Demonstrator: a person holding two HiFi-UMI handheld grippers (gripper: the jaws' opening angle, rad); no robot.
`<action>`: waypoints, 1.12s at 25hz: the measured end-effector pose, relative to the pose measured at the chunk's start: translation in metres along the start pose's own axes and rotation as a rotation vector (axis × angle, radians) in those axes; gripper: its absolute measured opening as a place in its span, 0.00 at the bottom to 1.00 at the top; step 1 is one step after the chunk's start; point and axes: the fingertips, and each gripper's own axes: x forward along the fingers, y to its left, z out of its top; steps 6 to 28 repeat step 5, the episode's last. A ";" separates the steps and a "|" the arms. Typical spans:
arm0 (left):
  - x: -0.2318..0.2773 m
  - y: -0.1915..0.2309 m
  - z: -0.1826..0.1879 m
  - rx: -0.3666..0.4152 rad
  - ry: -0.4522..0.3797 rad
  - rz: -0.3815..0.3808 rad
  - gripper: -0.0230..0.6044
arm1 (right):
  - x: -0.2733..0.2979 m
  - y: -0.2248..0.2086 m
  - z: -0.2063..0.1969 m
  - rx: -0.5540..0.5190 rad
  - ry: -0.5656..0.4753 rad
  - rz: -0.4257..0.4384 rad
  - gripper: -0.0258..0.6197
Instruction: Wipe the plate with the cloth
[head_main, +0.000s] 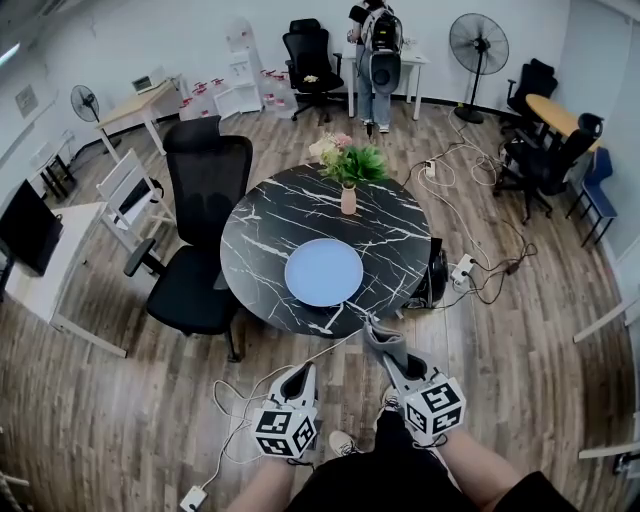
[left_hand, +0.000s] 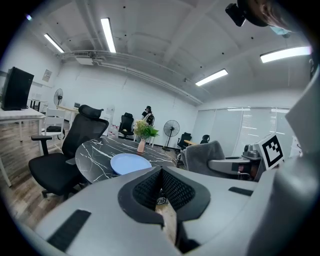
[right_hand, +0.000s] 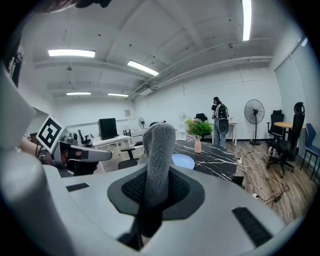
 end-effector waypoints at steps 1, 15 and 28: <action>0.000 -0.001 0.001 0.002 0.000 -0.001 0.07 | -0.001 0.000 0.001 0.000 -0.001 -0.001 0.13; 0.001 -0.004 0.003 0.010 0.003 -0.007 0.07 | -0.004 -0.001 0.003 0.002 -0.006 -0.005 0.13; 0.001 -0.004 0.003 0.010 0.003 -0.007 0.07 | -0.004 -0.001 0.003 0.002 -0.006 -0.005 0.13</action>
